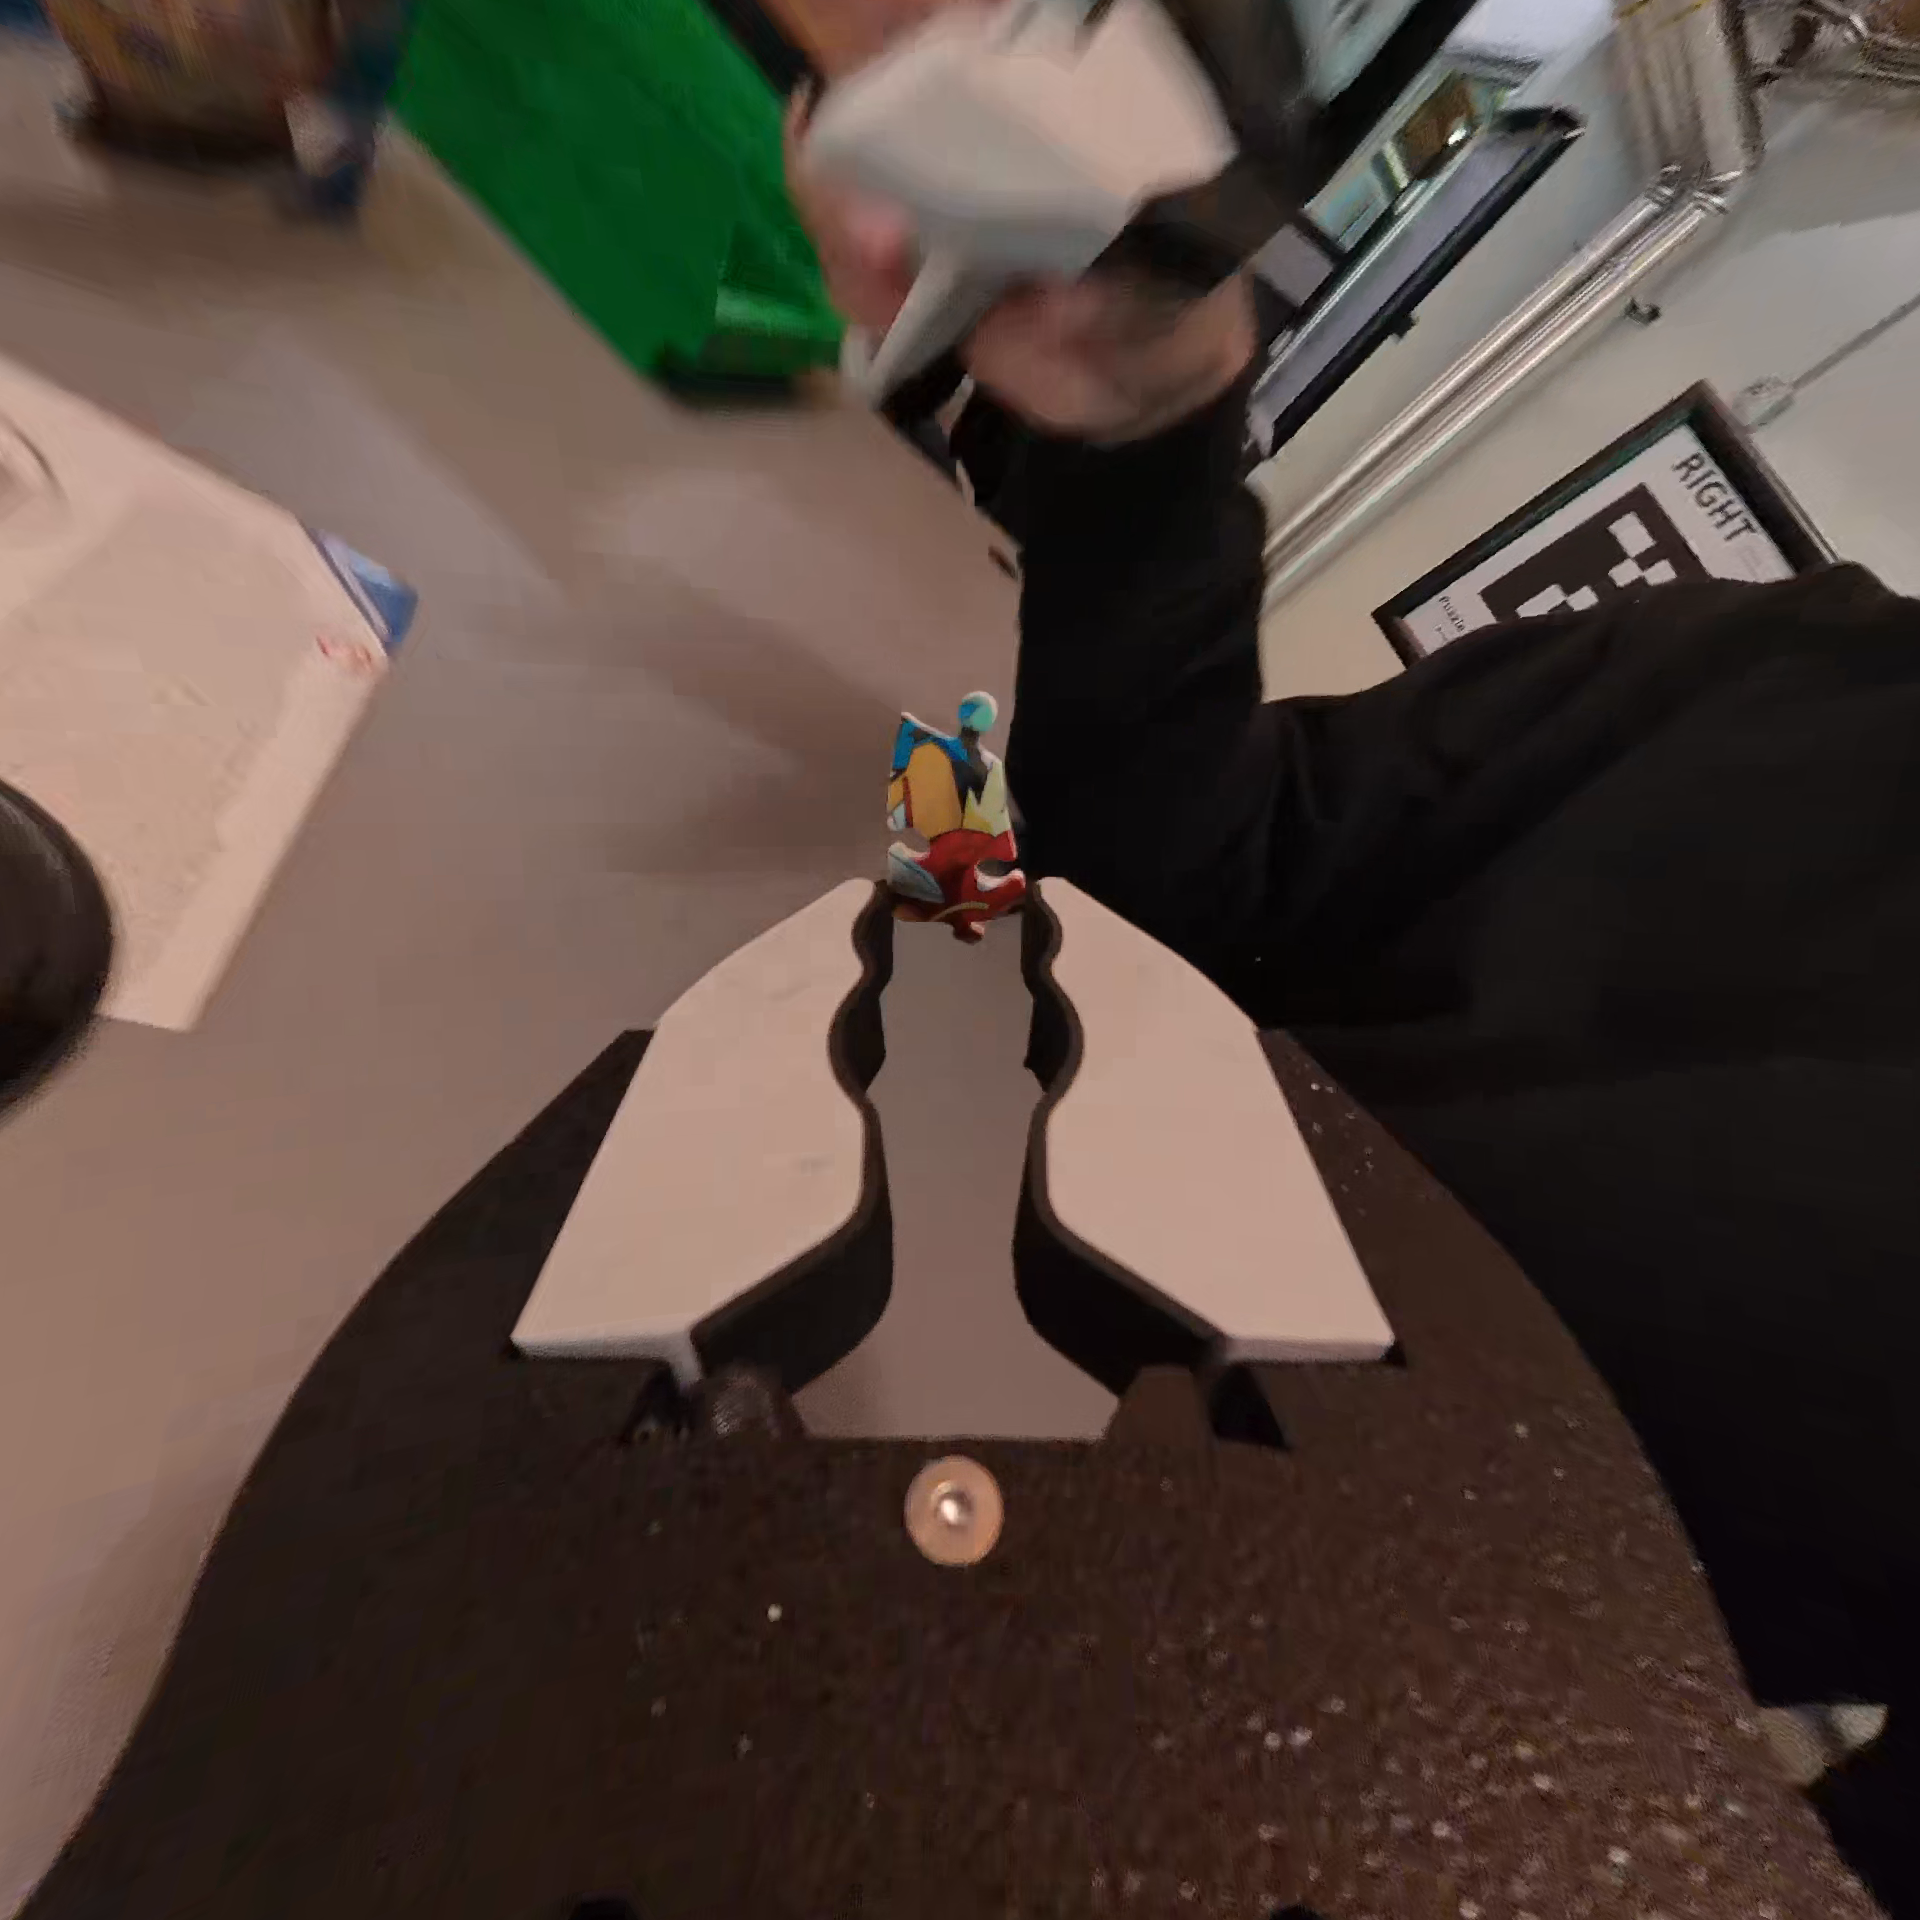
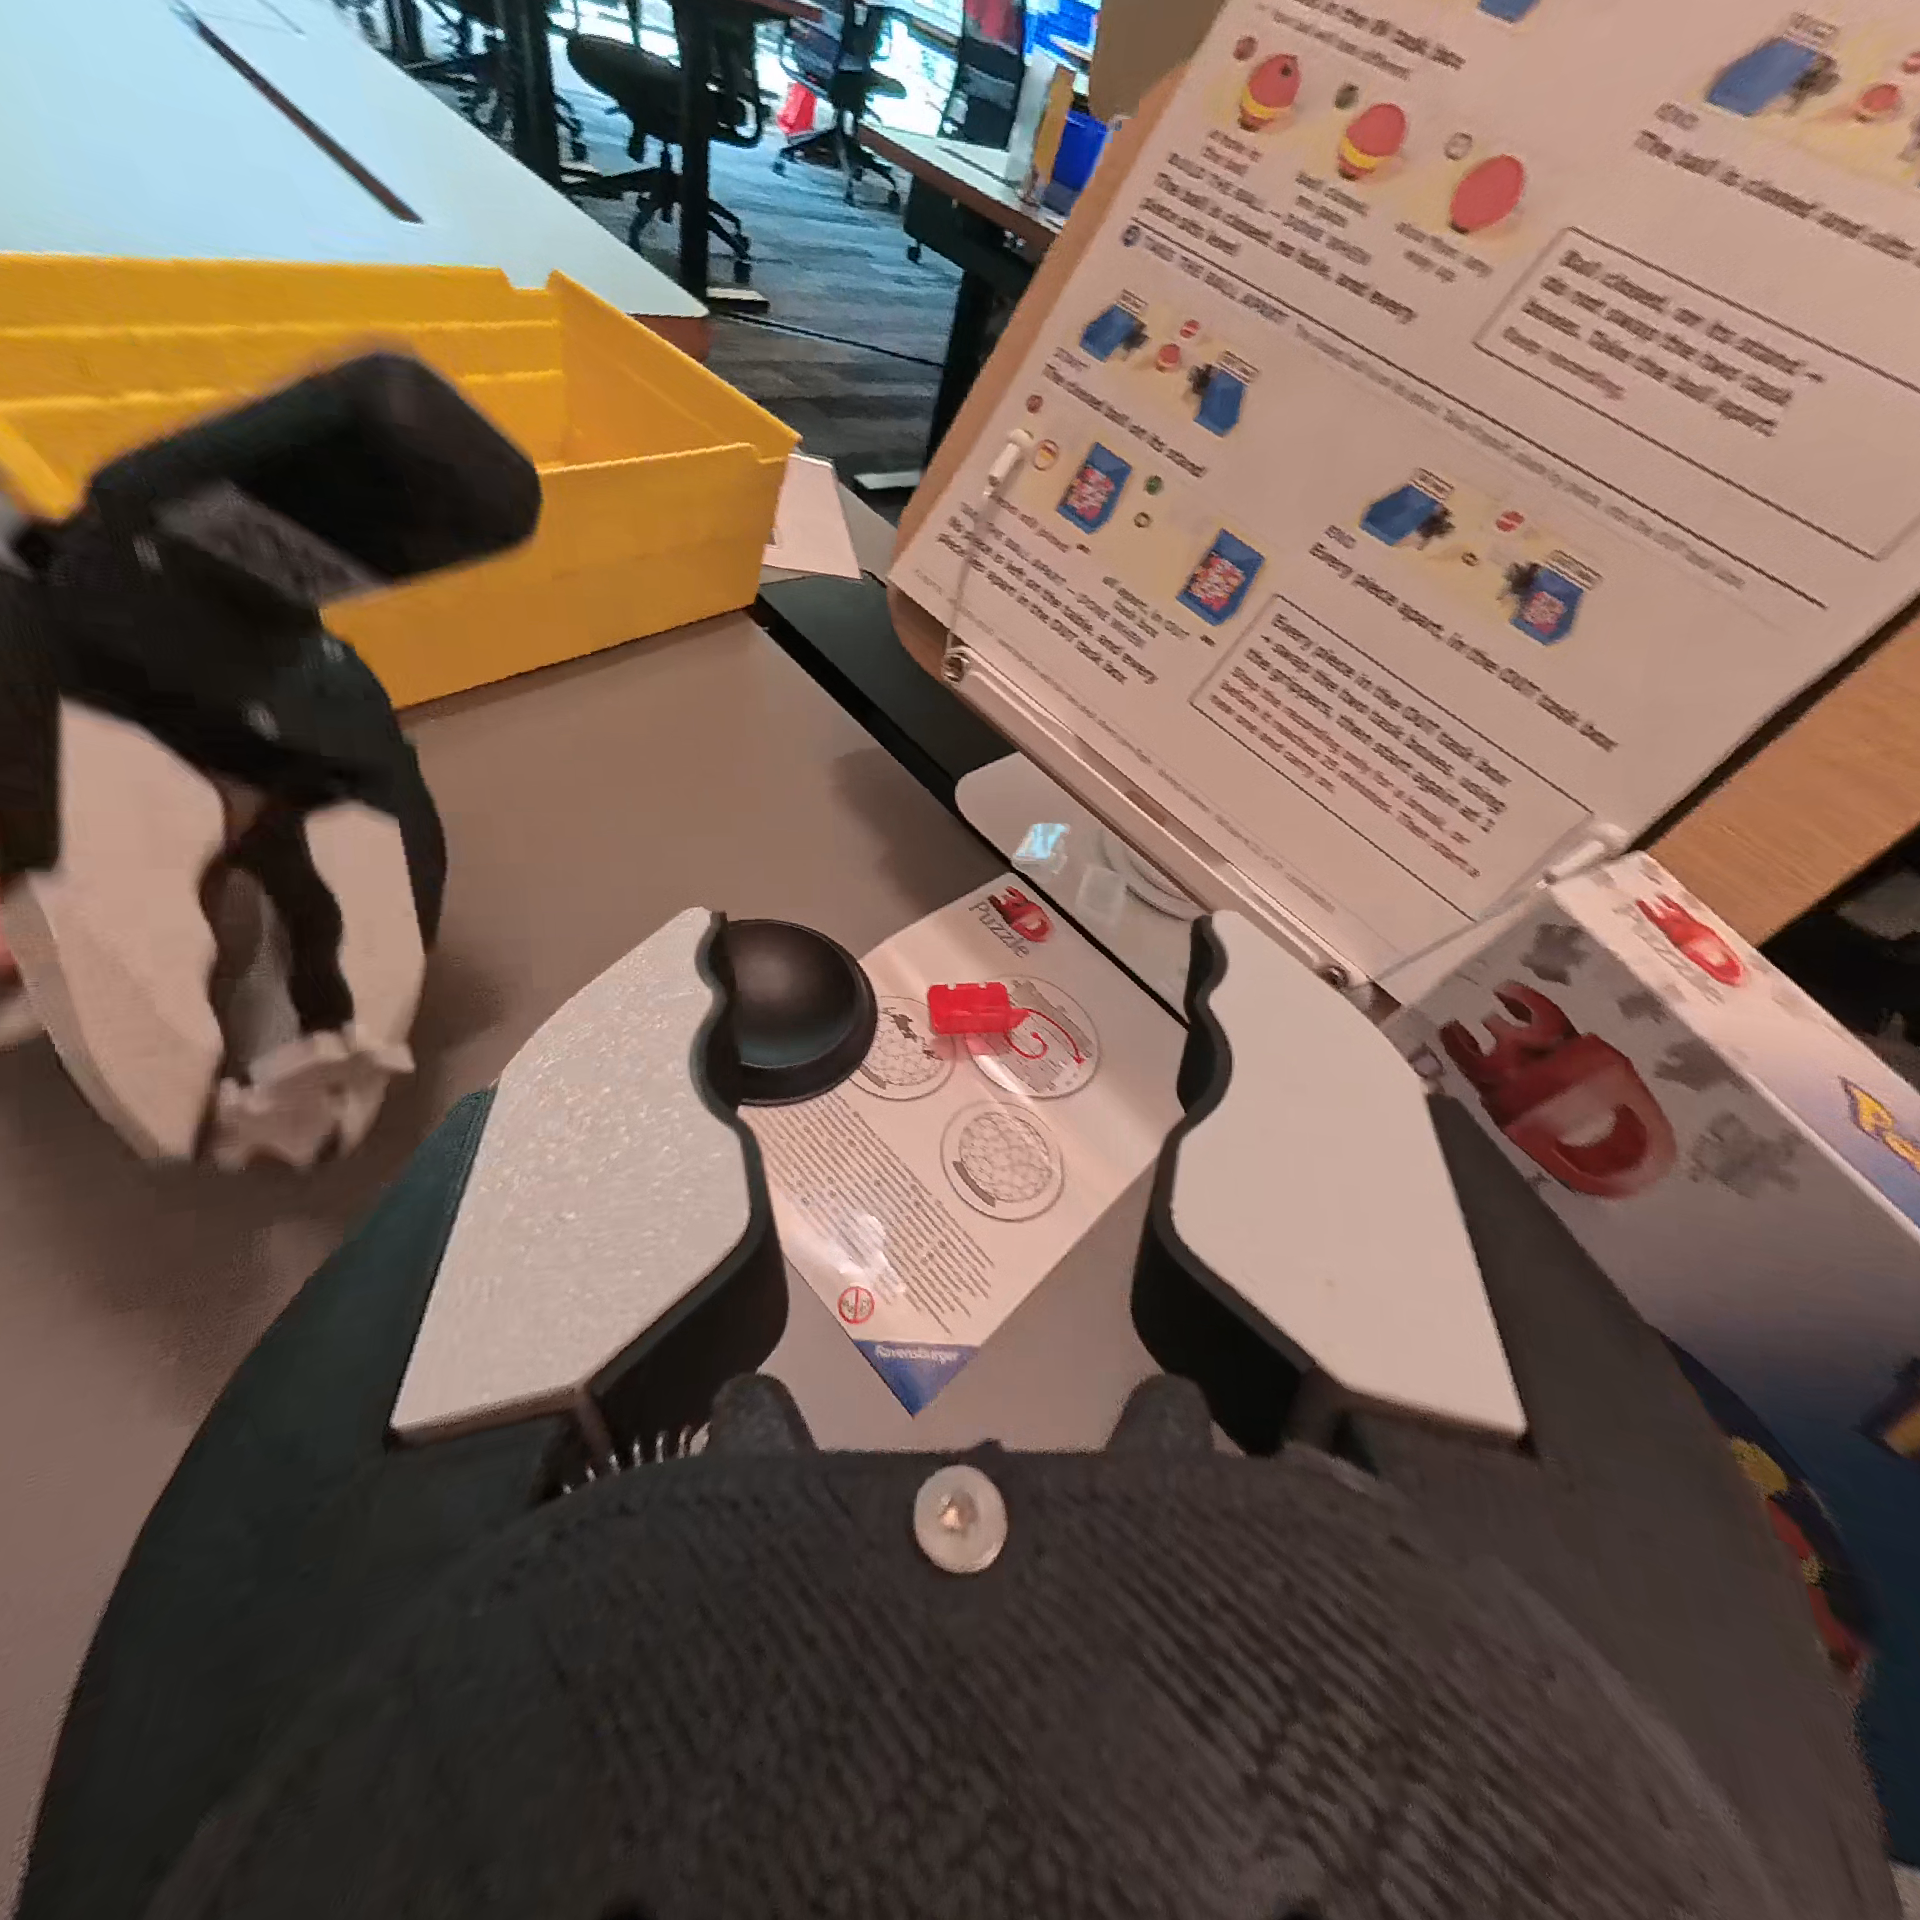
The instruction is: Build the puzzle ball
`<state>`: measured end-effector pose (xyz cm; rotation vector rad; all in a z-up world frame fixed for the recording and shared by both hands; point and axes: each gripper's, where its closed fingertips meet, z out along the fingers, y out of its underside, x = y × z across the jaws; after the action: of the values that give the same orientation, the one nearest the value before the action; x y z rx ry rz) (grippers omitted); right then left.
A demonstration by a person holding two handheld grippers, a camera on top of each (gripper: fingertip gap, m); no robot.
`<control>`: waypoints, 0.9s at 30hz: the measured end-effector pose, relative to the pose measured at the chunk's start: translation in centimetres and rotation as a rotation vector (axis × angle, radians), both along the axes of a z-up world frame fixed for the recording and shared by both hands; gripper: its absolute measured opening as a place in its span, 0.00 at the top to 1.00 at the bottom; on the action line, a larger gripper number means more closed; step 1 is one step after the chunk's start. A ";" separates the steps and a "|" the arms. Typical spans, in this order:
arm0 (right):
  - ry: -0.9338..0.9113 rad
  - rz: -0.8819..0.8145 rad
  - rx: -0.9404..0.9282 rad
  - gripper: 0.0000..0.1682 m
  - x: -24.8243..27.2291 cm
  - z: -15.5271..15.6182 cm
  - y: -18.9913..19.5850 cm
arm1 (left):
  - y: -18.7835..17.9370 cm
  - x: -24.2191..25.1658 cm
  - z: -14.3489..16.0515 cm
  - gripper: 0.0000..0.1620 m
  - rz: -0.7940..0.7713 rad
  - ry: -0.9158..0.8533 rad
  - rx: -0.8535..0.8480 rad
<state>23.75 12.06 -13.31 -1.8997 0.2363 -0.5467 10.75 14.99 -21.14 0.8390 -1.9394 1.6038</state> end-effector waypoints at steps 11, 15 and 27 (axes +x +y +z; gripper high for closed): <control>0.016 -0.059 -0.007 0.52 1.2 -0.2 -2.1 | -6.3 0.9 -6.1 0.86 -0.029 0.367 0.153; 0.059 0.146 -0.017 0.56 -1.1 -1.4 -0.8 | -5.5 1.1 -2.7 0.86 -0.022 0.337 -0.055; 0.137 0.836 -0.028 0.90 -12.4 -2.3 0.7 | -4.2 -3.0 3.1 0.86 -0.222 0.051 -0.151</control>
<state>11.38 12.72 -15.61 -1.8597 -0.4717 0.1470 7.77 10.82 -17.99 0.5765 -1.7822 1.5573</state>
